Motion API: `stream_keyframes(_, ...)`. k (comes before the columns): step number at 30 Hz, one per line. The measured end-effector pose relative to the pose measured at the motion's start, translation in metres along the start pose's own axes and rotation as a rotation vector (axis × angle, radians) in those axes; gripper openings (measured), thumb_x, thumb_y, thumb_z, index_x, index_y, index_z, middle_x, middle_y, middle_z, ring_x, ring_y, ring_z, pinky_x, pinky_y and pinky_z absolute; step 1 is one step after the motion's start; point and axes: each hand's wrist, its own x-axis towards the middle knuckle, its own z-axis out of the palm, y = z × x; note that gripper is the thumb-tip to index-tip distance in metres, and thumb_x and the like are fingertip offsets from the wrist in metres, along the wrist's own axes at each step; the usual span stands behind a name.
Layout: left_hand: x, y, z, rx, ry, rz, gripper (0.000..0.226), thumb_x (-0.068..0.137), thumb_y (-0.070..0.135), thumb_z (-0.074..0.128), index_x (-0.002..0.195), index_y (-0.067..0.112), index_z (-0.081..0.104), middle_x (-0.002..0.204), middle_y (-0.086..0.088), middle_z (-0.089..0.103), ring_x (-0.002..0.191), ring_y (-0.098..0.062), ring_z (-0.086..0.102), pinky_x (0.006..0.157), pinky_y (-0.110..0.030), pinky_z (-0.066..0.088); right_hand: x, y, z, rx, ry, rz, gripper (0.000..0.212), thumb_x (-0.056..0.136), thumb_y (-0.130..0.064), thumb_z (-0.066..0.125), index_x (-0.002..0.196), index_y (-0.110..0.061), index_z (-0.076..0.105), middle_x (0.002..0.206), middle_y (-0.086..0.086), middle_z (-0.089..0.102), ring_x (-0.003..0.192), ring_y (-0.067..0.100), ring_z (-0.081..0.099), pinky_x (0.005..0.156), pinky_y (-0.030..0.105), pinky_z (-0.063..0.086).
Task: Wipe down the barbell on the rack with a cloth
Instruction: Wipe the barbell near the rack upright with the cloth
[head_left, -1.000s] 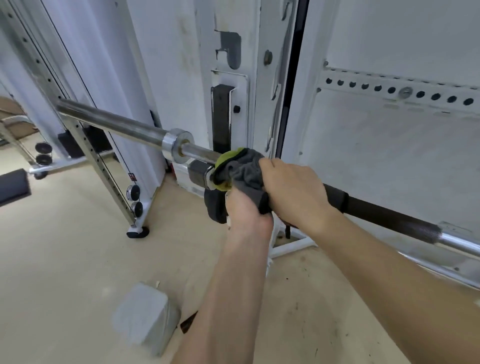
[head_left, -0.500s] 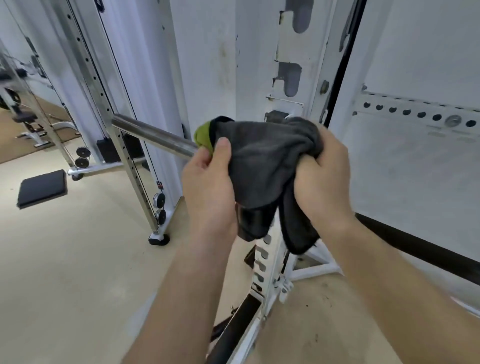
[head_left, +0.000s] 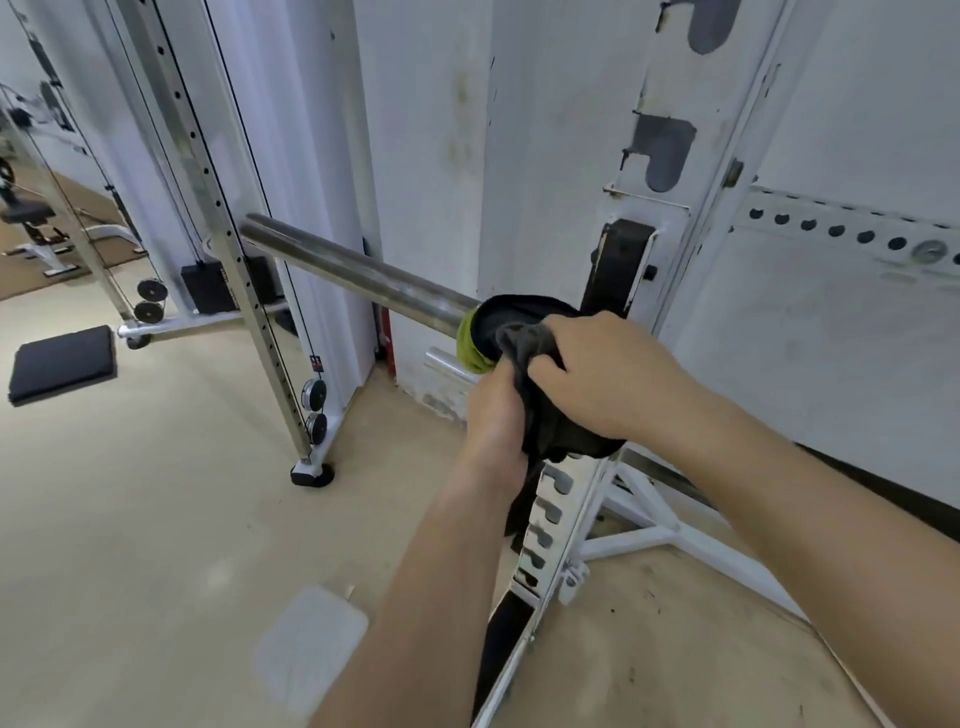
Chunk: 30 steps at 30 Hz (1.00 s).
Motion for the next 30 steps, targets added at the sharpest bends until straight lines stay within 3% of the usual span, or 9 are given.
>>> stream_keyframes(4, 0.01, 0.004, 0.005, -0.057, 0.038, -0.007, 0.045, 0.087, 0.045, 0.062, 0.11, 0.008, 0.074, 0.107, -0.019, 0.074, 0.102, -0.035, 0.071, 0.093, -0.053, 0.056, -0.031, 0.009, 0.01, -0.119, 0.128, 0.03, 0.02, 0.098, -0.035, 0.04, 0.094, -0.02, 0.053, 0.082, -0.003, 0.061, 0.069, 0.021, 0.053, 0.061, 0.032, 0.034)
stream_keyframes(7, 0.007, 0.004, 0.008, -0.096, 0.057, -0.014, 0.029, 0.092, 0.018, 0.06, 0.112, 0.0, 0.07, 0.108, -0.026, 0.071, 0.101, -0.04, 0.069, 0.087, -0.049, 0.058, -0.024, 0.006, 0.015, 0.07, 0.039, -0.062, 0.033, 0.102, -0.03, 0.038, 0.129, -0.018, 0.052, 0.131, -0.001, 0.06, 0.117, 0.018, 0.056, 0.089, 0.026, 0.04)
stream_keyframes(10, -0.004, -0.004, -0.003, -0.114, 0.057, 0.03, 0.023, 0.091, 0.018, 0.058, 0.105, 0.006, 0.071, 0.11, -0.025, 0.071, 0.105, -0.038, 0.069, 0.09, -0.049, 0.058, 0.006, -0.008, 0.014, 0.093, -0.154, -0.063, 0.054, 0.105, -0.034, 0.034, 0.153, -0.01, 0.029, 0.16, 0.006, 0.031, 0.147, 0.017, 0.026, 0.117, 0.025, 0.018)
stream_keyframes(14, -0.006, 0.0, -0.006, -0.181, 0.032, 0.047, 0.027, 0.093, 0.019, 0.059, 0.114, 0.007, 0.069, 0.109, -0.021, 0.073, 0.1, -0.034, 0.072, 0.084, -0.047, 0.06, 0.022, -0.013, 0.015, 0.158, -0.165, -0.022, 0.047, 0.106, -0.039, 0.029, 0.142, -0.012, 0.042, 0.144, 0.006, 0.048, 0.135, 0.022, 0.041, 0.104, 0.032, 0.032)
stream_keyframes(19, 0.003, -0.002, 0.018, -0.116, 0.138, 0.084, 0.043, 0.09, 0.041, 0.06, 0.114, 0.007, 0.069, 0.107, -0.017, 0.073, 0.104, -0.033, 0.069, 0.093, -0.048, 0.055, -0.02, -0.001, 0.007, -0.054, 0.066, -0.022, 0.024, 0.104, -0.041, 0.028, 0.1, -0.028, 0.047, 0.086, -0.01, 0.051, 0.074, 0.016, 0.051, 0.067, 0.033, 0.036)
stream_keyframes(21, 0.009, -0.008, 0.012, -0.159, 0.076, 0.071, 0.051, 0.083, 0.05, 0.064, 0.113, 0.01, 0.071, 0.108, -0.017, 0.073, 0.107, -0.032, 0.069, 0.096, -0.049, 0.054, -0.032, 0.005, 0.012, -0.063, 0.107, -0.05, 0.024, 0.102, -0.039, 0.033, 0.112, -0.027, 0.051, 0.095, -0.01, 0.056, 0.086, 0.017, 0.057, 0.071, 0.03, 0.037)
stream_keyframes(23, 0.009, -0.013, 0.005, -0.12, 0.075, 0.081, 0.047, 0.078, 0.043, 0.066, 0.111, 0.01, 0.071, 0.108, -0.02, 0.072, 0.108, -0.035, 0.068, 0.1, -0.054, 0.051, -0.028, 0.006, 0.017, 0.096, 0.039, -0.056, 0.04, 0.104, -0.034, 0.036, 0.14, -0.024, 0.047, 0.135, -0.007, 0.057, 0.124, 0.013, 0.052, 0.096, 0.024, 0.04)
stream_keyframes(26, -0.006, -0.022, 0.0, -0.154, 0.136, 0.149, 0.03, 0.092, 0.03, 0.053, 0.113, 0.016, 0.07, 0.109, -0.011, 0.073, 0.107, -0.027, 0.068, 0.097, -0.046, 0.053, -0.005, -0.007, 0.018, 0.209, -0.101, -0.073, 0.052, 0.106, -0.033, 0.034, 0.155, -0.017, 0.03, 0.161, -0.002, 0.03, 0.147, 0.008, 0.024, 0.115, 0.015, 0.011)
stream_keyframes(30, -0.022, -0.022, 0.01, -0.161, 0.146, 0.326, 0.023, 0.101, 0.021, 0.048, 0.089, 0.018, 0.068, 0.088, -0.002, 0.068, 0.09, -0.017, 0.063, 0.085, -0.038, 0.05, 0.01, -0.013, 0.012, 0.275, -0.036, -0.06, 0.019, 0.104, -0.031, 0.033, 0.091, -0.031, 0.047, 0.087, -0.017, 0.053, 0.086, 0.019, 0.055, 0.074, 0.031, 0.039)
